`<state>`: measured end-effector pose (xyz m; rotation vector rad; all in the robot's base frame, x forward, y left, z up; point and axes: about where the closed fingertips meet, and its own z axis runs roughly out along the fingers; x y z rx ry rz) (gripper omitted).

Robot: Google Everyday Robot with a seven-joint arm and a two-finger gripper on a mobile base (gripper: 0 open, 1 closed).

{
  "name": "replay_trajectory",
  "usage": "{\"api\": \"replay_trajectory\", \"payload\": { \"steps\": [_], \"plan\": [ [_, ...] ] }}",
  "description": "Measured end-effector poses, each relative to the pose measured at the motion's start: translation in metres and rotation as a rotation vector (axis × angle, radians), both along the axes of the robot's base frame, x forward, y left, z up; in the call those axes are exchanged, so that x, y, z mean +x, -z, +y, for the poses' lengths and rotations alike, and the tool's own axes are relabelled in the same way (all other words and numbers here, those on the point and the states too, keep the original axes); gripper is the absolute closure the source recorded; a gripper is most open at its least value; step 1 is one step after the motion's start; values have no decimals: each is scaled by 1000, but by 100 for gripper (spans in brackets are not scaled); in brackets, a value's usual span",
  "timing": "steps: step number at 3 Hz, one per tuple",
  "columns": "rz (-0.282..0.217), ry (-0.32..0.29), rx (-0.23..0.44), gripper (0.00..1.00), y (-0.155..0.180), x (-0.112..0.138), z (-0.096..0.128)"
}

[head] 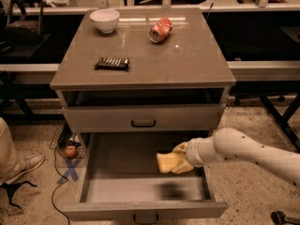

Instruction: Pick sponge from middle drawer and place on counter

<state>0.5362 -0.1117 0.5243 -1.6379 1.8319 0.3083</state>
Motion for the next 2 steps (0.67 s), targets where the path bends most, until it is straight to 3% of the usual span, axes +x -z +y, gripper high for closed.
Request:
{"api": "replay_trajectory", "payload": {
  "steps": [1,2],
  "plan": [
    [0,0,0,100,1,0,1],
    [-66,18,-44,100,-54,10,-28]
  ]
}}
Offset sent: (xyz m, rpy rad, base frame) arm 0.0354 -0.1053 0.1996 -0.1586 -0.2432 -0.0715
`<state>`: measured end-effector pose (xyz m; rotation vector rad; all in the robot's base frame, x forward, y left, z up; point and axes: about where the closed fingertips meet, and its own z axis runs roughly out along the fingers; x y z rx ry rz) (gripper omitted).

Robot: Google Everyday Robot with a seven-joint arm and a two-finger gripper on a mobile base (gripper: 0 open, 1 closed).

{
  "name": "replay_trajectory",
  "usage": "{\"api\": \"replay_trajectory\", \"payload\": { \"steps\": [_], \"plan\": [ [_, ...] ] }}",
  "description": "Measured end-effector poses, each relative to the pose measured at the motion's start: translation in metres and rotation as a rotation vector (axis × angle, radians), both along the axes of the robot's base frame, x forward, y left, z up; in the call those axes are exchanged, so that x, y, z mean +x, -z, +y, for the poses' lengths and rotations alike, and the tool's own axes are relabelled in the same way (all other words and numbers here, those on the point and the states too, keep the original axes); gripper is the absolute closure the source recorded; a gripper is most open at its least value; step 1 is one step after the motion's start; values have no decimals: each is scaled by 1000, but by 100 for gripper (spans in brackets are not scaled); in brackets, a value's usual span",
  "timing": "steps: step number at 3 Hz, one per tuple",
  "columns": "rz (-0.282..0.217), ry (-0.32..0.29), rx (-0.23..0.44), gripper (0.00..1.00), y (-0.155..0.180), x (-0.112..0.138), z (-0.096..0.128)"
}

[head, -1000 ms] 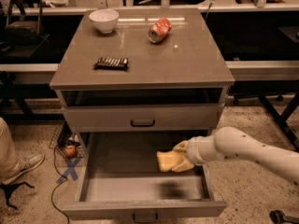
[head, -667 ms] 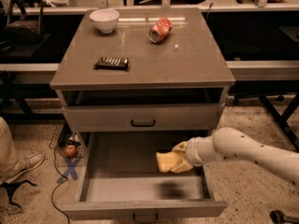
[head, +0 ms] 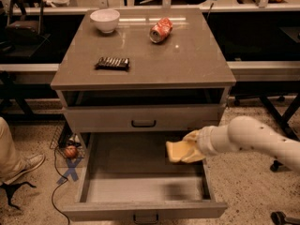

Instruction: Pick sponge from middle drawer and place on counter

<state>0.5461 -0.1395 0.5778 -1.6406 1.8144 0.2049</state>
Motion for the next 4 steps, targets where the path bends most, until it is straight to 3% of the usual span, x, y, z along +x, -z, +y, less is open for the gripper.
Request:
{"api": "replay_trajectory", "payload": {
  "steps": [1,2,3,4],
  "plan": [
    [-124,55,-61,100,-101,13,-50],
    [-251,104,-116,100,-195,19,-87],
    [-394,118,-159,100,-292,18,-106],
    [-463,103,-163,100,-333,16,-106]
  ]
}}
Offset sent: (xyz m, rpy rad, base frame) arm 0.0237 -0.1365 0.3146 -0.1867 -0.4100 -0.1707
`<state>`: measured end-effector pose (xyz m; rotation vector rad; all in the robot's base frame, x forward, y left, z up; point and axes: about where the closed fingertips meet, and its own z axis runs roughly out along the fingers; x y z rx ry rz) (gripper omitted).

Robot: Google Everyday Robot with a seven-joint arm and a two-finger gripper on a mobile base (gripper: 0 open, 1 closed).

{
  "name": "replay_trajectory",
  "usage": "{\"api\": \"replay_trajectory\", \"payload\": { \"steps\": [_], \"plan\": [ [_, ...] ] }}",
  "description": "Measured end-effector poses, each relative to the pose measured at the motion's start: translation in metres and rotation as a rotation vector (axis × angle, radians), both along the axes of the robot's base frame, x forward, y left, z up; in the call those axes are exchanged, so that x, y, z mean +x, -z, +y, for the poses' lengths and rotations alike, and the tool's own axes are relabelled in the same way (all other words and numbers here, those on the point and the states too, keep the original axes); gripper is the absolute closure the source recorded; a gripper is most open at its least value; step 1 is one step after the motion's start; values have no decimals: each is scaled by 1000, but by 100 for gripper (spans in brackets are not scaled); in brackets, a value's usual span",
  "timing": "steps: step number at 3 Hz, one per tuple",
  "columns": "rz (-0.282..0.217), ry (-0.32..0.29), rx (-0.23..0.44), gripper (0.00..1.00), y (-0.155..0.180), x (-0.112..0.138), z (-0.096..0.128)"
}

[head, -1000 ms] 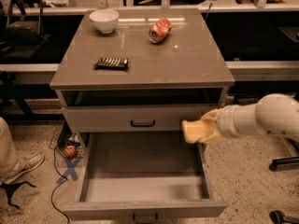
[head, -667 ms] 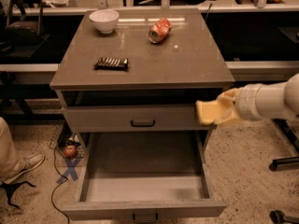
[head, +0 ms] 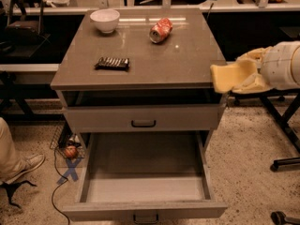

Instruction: Pick sponge from middle drawer and place on counter

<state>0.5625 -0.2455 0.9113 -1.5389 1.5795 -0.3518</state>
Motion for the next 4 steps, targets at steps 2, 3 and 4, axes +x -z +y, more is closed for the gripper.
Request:
{"api": "replay_trajectory", "payload": {
  "steps": [2,3,4],
  "plan": [
    [-86,-90,27,100,-27,81,59],
    [-88,-105,57,100,-23,120,82],
    [-68,-114,86,82,-18,152,107]
  ]
}}
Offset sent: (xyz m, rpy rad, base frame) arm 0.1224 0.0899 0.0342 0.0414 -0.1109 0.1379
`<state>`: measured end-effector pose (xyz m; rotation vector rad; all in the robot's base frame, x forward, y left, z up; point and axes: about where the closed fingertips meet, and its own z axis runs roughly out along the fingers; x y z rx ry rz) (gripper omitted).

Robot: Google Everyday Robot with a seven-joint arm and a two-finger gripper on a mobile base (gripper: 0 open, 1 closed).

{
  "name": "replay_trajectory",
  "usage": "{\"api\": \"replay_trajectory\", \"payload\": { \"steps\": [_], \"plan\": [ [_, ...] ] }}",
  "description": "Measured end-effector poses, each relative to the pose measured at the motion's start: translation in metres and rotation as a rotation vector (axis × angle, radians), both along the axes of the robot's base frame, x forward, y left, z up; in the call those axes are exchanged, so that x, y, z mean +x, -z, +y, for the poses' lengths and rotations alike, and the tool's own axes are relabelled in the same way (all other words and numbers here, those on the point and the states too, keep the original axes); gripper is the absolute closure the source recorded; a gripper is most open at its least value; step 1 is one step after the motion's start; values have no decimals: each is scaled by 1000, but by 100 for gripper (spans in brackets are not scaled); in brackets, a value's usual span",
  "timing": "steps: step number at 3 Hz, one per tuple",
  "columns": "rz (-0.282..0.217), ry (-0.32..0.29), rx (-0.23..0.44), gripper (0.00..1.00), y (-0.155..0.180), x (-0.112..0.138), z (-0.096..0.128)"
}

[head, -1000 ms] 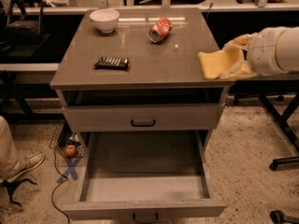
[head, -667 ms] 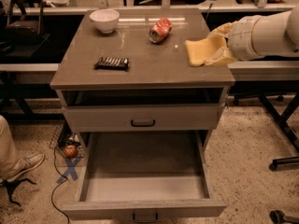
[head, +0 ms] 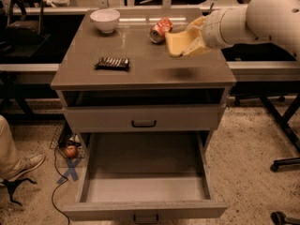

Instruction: Pick sponge from middle drawer and place on counter

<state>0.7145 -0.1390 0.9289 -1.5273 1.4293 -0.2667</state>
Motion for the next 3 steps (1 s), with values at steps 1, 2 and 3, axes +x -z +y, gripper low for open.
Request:
{"api": "replay_trajectory", "payload": {
  "steps": [1,2,3],
  "plan": [
    [20,12,14,59,9,27,15],
    [49,26,25,35,20,47,21],
    [84,38,34,4,33,62,19]
  ]
}}
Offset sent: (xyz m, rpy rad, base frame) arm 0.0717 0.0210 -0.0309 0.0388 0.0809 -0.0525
